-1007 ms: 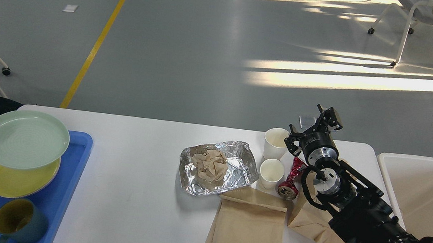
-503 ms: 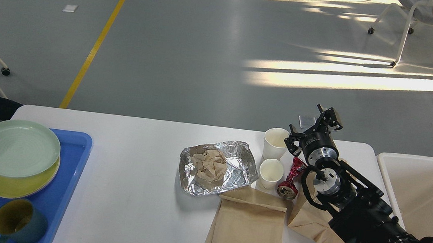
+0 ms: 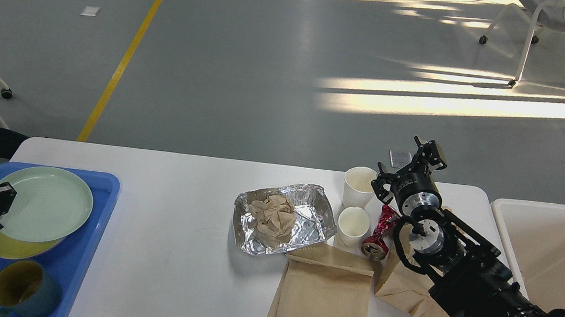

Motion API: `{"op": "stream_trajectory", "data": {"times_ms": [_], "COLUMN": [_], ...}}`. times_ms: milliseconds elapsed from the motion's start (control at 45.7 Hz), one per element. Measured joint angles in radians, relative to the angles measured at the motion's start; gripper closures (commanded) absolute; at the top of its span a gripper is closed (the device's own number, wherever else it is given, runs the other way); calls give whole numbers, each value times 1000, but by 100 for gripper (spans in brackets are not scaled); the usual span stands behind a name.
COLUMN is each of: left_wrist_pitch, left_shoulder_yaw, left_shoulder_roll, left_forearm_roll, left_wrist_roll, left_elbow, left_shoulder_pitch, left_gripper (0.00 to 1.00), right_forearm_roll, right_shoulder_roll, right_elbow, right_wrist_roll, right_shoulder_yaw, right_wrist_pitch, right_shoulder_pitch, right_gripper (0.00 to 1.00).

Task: Tidy desktop
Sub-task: 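Lower the plate onto the yellow plate and open the left gripper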

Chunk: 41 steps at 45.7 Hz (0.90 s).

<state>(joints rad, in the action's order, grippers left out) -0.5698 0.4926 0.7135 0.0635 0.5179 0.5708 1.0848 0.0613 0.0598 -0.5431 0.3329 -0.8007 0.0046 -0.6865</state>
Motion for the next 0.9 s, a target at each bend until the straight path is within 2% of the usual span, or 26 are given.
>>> {"op": "stream_trajectory", "data": {"times_ms": [722, 897], "left_wrist_pitch": [-14, -4], "left_shoulder_yaw": [-36, -38], "left_shoulder_roll": [76, 72], "left_forearm_roll": [-2, -1], "left_wrist_roll": [6, 1], "left_elbow": [1, 1], "left_shoulder_pitch": [-1, -12], "left_gripper": [100, 84], "right_forearm_roll": [0, 0], "right_shoulder_roll": [0, 0], "right_elbow": [0, 0], "right_wrist_roll": [0, 0], "right_shoulder_yaw": [0, 0], "right_wrist_pitch": [0, 0], "right_shoulder_pitch": [0, 0], "right_gripper": [0, 0]}}
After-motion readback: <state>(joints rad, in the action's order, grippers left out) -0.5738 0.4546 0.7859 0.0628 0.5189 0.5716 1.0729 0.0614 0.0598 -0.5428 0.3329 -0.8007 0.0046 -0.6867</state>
